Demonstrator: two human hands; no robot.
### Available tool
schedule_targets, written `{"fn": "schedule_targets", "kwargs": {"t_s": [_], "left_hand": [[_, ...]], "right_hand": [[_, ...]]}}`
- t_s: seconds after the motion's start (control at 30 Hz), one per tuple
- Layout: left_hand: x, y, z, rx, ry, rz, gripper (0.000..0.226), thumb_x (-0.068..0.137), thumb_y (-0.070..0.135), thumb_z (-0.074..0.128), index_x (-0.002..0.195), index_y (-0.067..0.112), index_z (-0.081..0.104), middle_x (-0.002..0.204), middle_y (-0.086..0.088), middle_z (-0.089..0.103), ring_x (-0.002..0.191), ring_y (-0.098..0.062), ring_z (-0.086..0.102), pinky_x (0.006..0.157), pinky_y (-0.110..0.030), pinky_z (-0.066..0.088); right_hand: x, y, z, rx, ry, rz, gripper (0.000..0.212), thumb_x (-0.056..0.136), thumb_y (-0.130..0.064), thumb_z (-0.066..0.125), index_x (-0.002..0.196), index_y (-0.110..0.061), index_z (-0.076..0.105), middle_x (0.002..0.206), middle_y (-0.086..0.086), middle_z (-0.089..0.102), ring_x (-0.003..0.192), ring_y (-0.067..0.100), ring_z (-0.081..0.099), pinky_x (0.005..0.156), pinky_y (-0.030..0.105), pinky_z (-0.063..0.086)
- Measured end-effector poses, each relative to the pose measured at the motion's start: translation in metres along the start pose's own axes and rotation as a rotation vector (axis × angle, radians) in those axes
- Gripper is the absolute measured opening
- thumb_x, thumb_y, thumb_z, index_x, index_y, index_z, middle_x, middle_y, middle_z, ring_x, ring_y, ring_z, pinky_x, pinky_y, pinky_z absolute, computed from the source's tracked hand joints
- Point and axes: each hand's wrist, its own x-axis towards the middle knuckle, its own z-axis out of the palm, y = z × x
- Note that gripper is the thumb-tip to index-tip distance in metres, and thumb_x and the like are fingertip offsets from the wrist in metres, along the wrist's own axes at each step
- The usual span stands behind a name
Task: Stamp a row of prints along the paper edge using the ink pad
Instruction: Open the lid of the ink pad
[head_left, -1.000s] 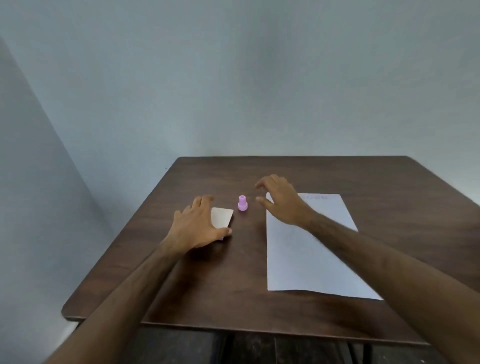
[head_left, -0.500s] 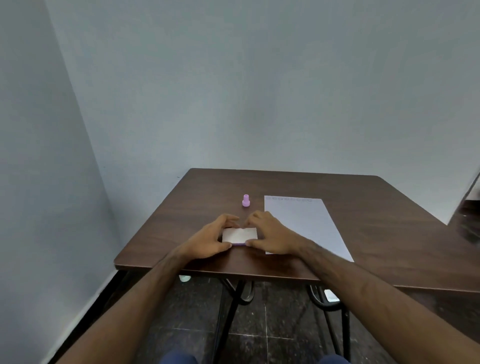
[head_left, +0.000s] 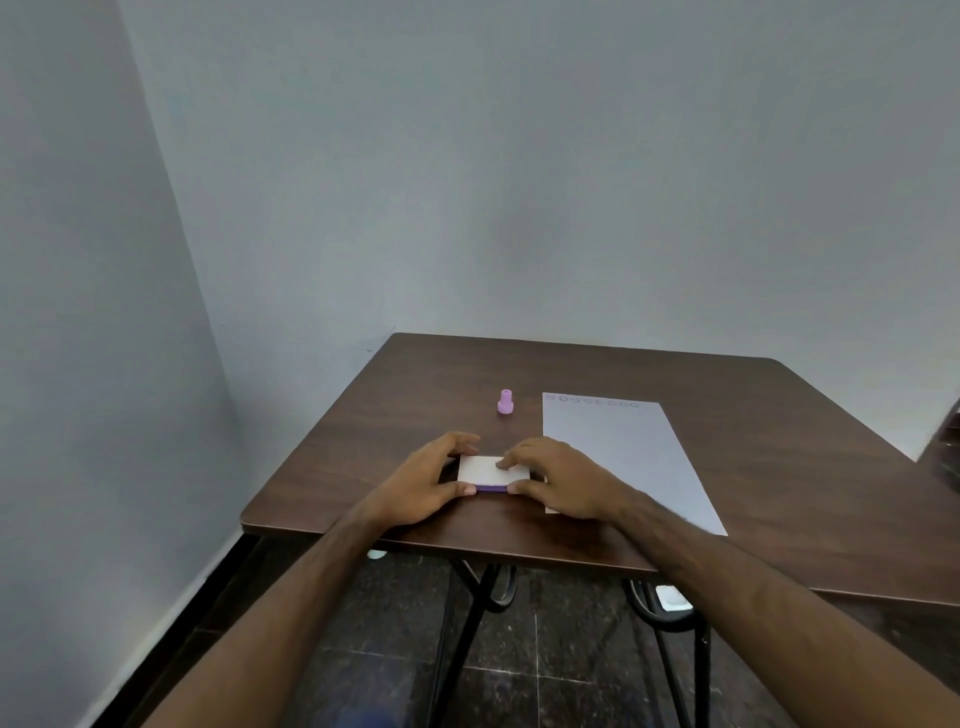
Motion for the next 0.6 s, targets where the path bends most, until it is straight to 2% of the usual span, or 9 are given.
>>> {"fn": "schedule_targets", "kwargs": {"t_s": [0.1, 0.17, 0.23, 0.3, 0.4, 0.47, 0.53, 0.6], "left_hand": [[-0.001, -0.003, 0.001, -0.035, 0.018, 0.008, 0.066, 0.085, 0.023, 0.075, 0.142, 0.033, 0.041, 0.131, 0.013, 0.059, 0.119, 0.007, 0.051, 0.099, -0.005, 0.035], [-0.001, -0.003, 0.001, -0.055, 0.013, 0.013, 0.065, 0.086, 0.026, 0.075, 0.141, 0.034, 0.042, 0.131, 0.016, 0.058, 0.117, 0.012, 0.051, 0.095, -0.002, 0.035], [0.0, -0.001, -0.001, -0.088, 0.001, 0.024, 0.055, 0.089, 0.033, 0.071, 0.138, 0.032, 0.046, 0.131, 0.018, 0.058, 0.117, 0.011, 0.053, 0.093, -0.004, 0.04], [0.003, -0.001, -0.003, -0.082, 0.047, 0.034, 0.037, 0.095, 0.036, 0.062, 0.131, 0.03, 0.054, 0.124, 0.017, 0.061, 0.113, 0.008, 0.056, 0.09, -0.01, 0.046], [0.008, -0.003, -0.005, -0.03, 0.264, 0.01, 0.013, 0.099, 0.031, 0.055, 0.111, 0.031, 0.059, 0.107, 0.014, 0.062, 0.104, 0.006, 0.056, 0.082, -0.013, 0.049], [0.012, -0.006, -0.006, 0.01, 0.393, 0.045, 0.004, 0.099, 0.025, 0.058, 0.101, 0.029, 0.059, 0.097, 0.01, 0.059, 0.097, 0.001, 0.056, 0.076, -0.009, 0.046], [0.016, -0.009, -0.008, 0.043, 0.449, 0.047, 0.004, 0.098, 0.021, 0.06, 0.096, 0.025, 0.06, 0.093, 0.006, 0.059, 0.089, -0.003, 0.057, 0.07, -0.011, 0.046], [0.02, -0.015, -0.012, 0.05, 0.495, -0.017, 0.002, 0.097, 0.019, 0.062, 0.098, 0.019, 0.063, 0.094, 0.005, 0.062, 0.086, -0.004, 0.059, 0.067, -0.014, 0.048]], "right_hand": [[0.004, 0.007, -0.002, 0.068, 0.065, -0.008, 0.034, 0.102, -0.035, 0.058, 0.132, -0.023, 0.068, 0.13, -0.003, 0.071, 0.106, 0.005, 0.061, 0.088, 0.013, 0.041], [0.008, 0.01, -0.005, 0.091, 0.088, -0.017, 0.032, 0.104, -0.031, 0.053, 0.13, -0.022, 0.069, 0.123, -0.003, 0.074, 0.101, 0.005, 0.064, 0.081, 0.008, 0.04], [0.016, 0.012, -0.009, 0.057, 0.11, -0.014, 0.031, 0.106, -0.026, 0.05, 0.129, -0.019, 0.07, 0.12, 0.001, 0.075, 0.103, 0.013, 0.067, 0.08, 0.011, 0.043], [0.024, 0.014, -0.013, -0.023, 0.181, -0.009, 0.029, 0.106, -0.024, 0.048, 0.122, -0.017, 0.072, 0.115, 0.006, 0.075, 0.102, 0.02, 0.066, 0.08, 0.021, 0.046], [0.036, 0.011, -0.016, -0.052, 0.321, -0.05, 0.028, 0.106, -0.026, 0.049, 0.113, -0.018, 0.075, 0.106, 0.005, 0.074, 0.091, 0.016, 0.058, 0.075, 0.027, 0.044], [0.045, 0.005, -0.017, 0.0, 0.369, -0.079, 0.027, 0.105, -0.025, 0.052, 0.115, -0.017, 0.075, 0.106, 0.004, 0.076, 0.092, 0.015, 0.056, 0.076, 0.028, 0.043], [0.057, -0.001, -0.016, 0.047, 0.367, -0.079, 0.027, 0.104, -0.024, 0.054, 0.118, -0.015, 0.075, 0.112, 0.004, 0.076, 0.098, 0.018, 0.06, 0.08, 0.027, 0.044], [0.067, -0.006, -0.013, 0.125, 0.362, -0.048, 0.028, 0.103, -0.027, 0.055, 0.122, -0.016, 0.073, 0.118, 0.002, 0.075, 0.102, 0.013, 0.061, 0.08, 0.019, 0.043]]}}
